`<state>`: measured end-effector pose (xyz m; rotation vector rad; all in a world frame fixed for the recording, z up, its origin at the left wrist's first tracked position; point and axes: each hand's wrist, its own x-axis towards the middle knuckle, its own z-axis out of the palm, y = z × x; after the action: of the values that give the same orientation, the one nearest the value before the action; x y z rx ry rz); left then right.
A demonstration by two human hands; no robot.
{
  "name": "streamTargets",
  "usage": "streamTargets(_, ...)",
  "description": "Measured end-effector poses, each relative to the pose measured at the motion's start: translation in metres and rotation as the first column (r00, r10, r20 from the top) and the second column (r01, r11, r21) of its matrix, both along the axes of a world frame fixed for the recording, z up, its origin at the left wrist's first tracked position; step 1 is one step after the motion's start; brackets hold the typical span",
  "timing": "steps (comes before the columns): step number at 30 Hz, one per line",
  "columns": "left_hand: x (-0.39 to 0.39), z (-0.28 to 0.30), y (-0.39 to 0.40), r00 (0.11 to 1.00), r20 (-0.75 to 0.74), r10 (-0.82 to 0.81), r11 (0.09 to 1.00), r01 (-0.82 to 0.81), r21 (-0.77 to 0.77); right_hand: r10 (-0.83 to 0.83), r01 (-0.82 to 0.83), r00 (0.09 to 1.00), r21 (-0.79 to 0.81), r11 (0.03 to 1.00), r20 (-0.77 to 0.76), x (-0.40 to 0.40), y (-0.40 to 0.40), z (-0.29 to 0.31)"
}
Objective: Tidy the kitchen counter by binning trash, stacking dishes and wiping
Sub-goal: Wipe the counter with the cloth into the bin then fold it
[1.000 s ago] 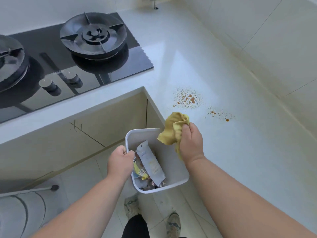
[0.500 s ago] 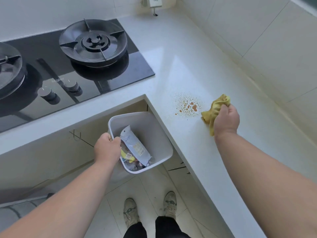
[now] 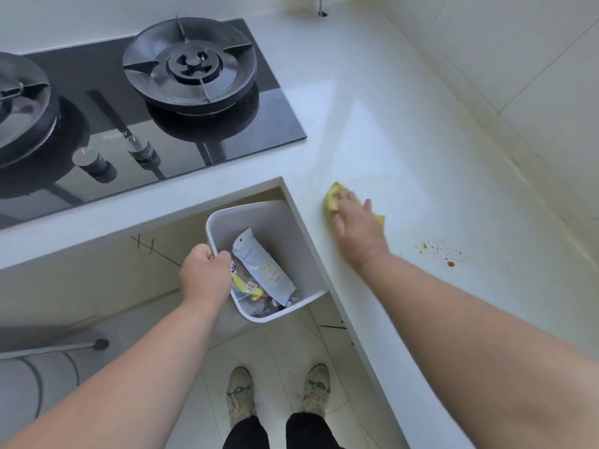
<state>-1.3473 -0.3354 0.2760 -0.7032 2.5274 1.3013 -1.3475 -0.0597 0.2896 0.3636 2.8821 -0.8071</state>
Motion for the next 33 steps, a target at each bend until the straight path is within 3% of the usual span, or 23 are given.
streamTargets(4,0.0,0.006,0.003,1.0,-0.02,0.016,1.0,-0.016,0.016,0.288,-0.288,0.957,-0.016,0.957,-0.029,0.014,-0.061,0.004)
streamTargets(6,-0.001,0.01,0.002,1.0,-0.028,0.015,1.0,-0.015,0.0,0.314,-0.313,0.95,-0.067,0.947,-0.001,0.019,-0.081,0.004)
streamTargets(9,-0.003,0.014,0.0,0.999,-0.033,0.004,1.0,-0.005,-0.021,0.067,-0.052,0.997,-0.301,0.952,0.039,0.018,-0.09,0.017)
streamTargets(11,-0.003,0.016,-0.002,0.999,-0.04,0.005,1.0,-0.006,-0.02,-0.186,0.165,0.983,-0.449,0.878,-0.003,0.011,-0.084,0.028)
streamTargets(13,-0.002,0.016,-0.003,0.999,-0.046,0.016,1.0,-0.016,0.001,-0.345,0.272,0.936,-0.474,0.837,-0.074,0.001,-0.066,0.038)
streamTargets(16,-0.003,0.016,-0.006,0.999,-0.044,0.029,0.999,-0.028,0.025,-0.439,0.315,0.874,-0.448,0.837,-0.206,-0.02,-0.026,0.051)
streamTargets(19,-0.004,0.013,-0.008,0.999,-0.043,0.032,0.999,-0.031,0.034,-0.336,0.286,0.898,-0.205,0.936,-0.283,-0.043,0.023,0.046)
streamTargets(21,-0.004,0.01,-0.009,0.999,-0.043,0.033,0.999,-0.031,0.035,-0.22,0.225,0.971,0.043,0.973,-0.098,-0.053,0.051,0.034)
streamTargets(23,-0.004,0.008,-0.008,0.999,-0.039,0.037,0.998,-0.035,0.048,-0.144,0.112,0.979,0.204,0.973,0.147,-0.054,0.06,0.021)
streamTargets(25,-0.003,0.006,-0.008,0.999,-0.034,0.035,0.998,-0.033,0.057,-0.083,0.027,0.973,0.249,0.968,0.215,-0.054,0.049,0.014)
streamTargets(28,-0.001,0.006,-0.006,0.999,-0.035,0.023,0.998,-0.021,0.059,0.099,-0.134,0.984,0.246,0.96,0.151,-0.052,0.008,0.007)
streamTargets(33,0.002,0.005,-0.002,1.0,-0.026,0.007,0.996,-0.005,0.085,0.398,-0.406,0.913,0.251,0.879,0.085,-0.015,-0.04,-0.008)
